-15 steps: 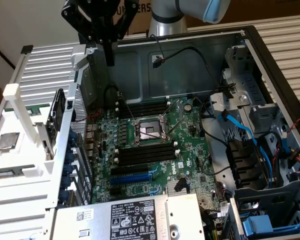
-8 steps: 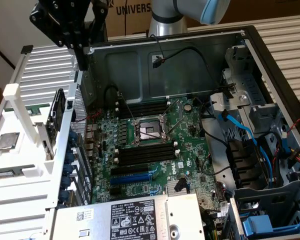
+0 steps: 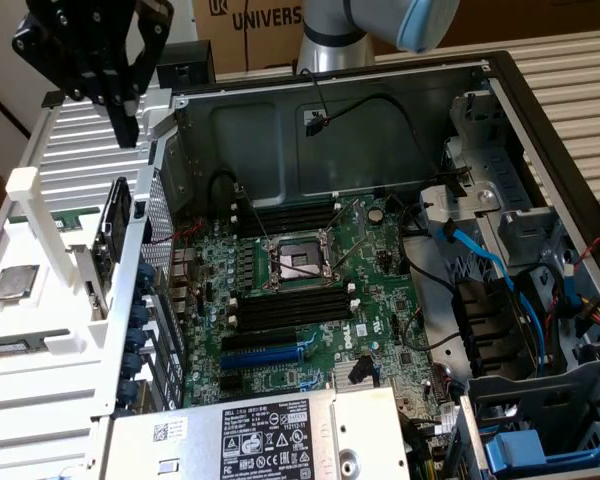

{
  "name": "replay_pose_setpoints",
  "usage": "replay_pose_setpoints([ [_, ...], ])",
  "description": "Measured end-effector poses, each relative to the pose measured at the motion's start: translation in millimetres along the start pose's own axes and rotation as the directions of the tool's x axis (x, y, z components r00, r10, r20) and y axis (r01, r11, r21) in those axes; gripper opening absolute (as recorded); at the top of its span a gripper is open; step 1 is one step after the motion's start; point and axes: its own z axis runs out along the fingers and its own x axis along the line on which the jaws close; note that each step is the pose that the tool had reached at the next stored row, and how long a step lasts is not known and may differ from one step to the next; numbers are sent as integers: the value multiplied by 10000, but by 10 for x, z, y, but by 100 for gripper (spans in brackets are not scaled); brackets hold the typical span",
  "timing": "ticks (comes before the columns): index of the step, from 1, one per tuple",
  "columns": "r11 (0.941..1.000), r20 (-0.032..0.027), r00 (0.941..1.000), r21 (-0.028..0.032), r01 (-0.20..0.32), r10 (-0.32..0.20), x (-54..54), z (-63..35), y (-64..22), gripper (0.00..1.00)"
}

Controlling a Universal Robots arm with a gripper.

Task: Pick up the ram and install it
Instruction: 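Reach for the ram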

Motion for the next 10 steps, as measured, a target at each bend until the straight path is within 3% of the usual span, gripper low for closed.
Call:
replay_pose_setpoints([
  [10, 10000, -1, 10000, 8, 0, 0, 453, -11, -49, 10],
])
